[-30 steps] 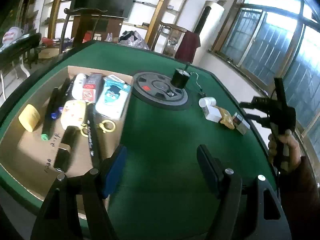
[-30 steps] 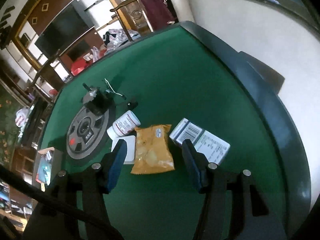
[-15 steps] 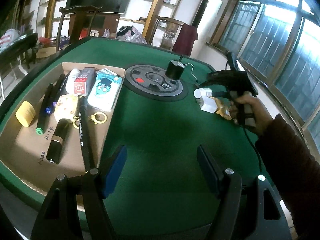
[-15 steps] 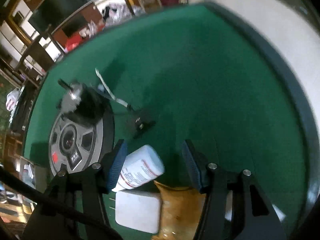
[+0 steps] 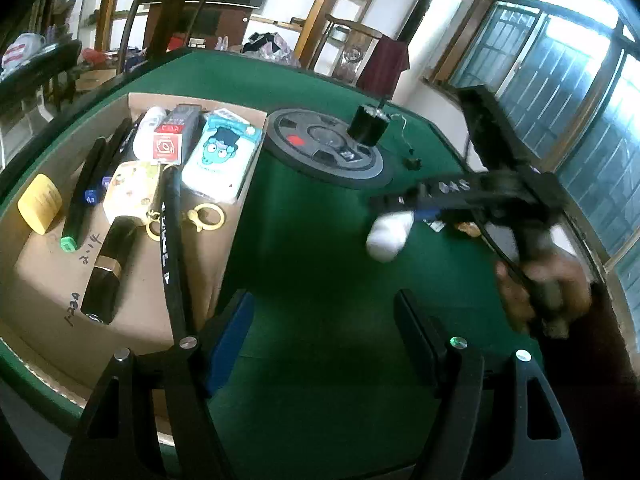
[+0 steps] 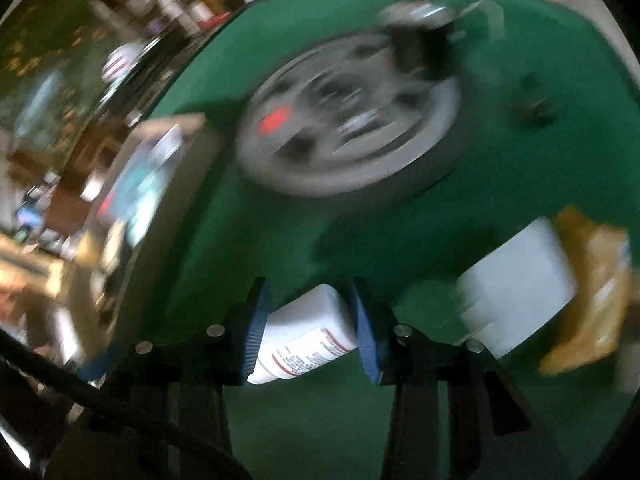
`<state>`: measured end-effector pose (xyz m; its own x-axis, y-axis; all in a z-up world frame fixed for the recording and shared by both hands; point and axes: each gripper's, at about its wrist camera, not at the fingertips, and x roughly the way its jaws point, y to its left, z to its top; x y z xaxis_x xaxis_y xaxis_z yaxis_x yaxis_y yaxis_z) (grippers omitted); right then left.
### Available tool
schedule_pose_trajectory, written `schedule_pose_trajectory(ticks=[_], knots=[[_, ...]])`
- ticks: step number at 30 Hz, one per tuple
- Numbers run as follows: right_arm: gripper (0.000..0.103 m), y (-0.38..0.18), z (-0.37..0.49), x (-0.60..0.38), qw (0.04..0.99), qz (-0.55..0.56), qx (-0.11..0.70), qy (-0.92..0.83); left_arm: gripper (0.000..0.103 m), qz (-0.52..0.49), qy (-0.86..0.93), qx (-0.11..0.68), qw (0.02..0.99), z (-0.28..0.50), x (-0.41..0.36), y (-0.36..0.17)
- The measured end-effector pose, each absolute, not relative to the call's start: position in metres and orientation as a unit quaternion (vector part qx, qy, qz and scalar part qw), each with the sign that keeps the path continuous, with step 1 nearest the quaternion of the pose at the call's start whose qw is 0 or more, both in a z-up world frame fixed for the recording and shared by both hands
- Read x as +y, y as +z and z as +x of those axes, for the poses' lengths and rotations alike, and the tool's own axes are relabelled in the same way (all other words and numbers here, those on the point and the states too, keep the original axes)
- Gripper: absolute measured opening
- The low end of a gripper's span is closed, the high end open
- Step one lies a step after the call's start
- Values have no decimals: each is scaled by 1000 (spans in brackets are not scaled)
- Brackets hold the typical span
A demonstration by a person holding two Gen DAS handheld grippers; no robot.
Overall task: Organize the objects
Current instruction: 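Grasp the white pill bottle with the right tool, then carry the pill bottle with left tool while right tool carries the white charger to the box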
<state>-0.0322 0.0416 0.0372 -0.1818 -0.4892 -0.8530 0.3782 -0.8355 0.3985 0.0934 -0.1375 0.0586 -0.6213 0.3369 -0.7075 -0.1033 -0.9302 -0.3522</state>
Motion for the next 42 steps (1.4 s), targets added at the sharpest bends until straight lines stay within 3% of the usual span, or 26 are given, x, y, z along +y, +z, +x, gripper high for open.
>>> schedule_pose_trajectory(ticks=[3,7,15,24,27,28,29,42], knots=[[39,49,-14,45,301,547,-80,-777,66,-423,887,-133,130,92,-133,56],[54,70,-2,85,260,486,-122,-825,66,-427,887,-102,145,85,-116,56],[54,67,4,162,196,468,-210,-836,66,-431,889,-25,150,42,-64,49],[54,70,4,205,171,460,-235,-839,66,-464,873,-1,150,10,-35,33],[56,73,-1,197,177,458,-224,-842,62,-466,872,14,149,11,-31,32],[58,73,-4,192,176,457,-216,-844,52,-464,873,12,149,12,-32,32],[59,74,-7,186,179,459,-206,-846,30,-462,874,9,150,12,-34,33],[61,47,-59,120,143,518,10,-844,30,-456,857,-112,210,34,-82,52]])
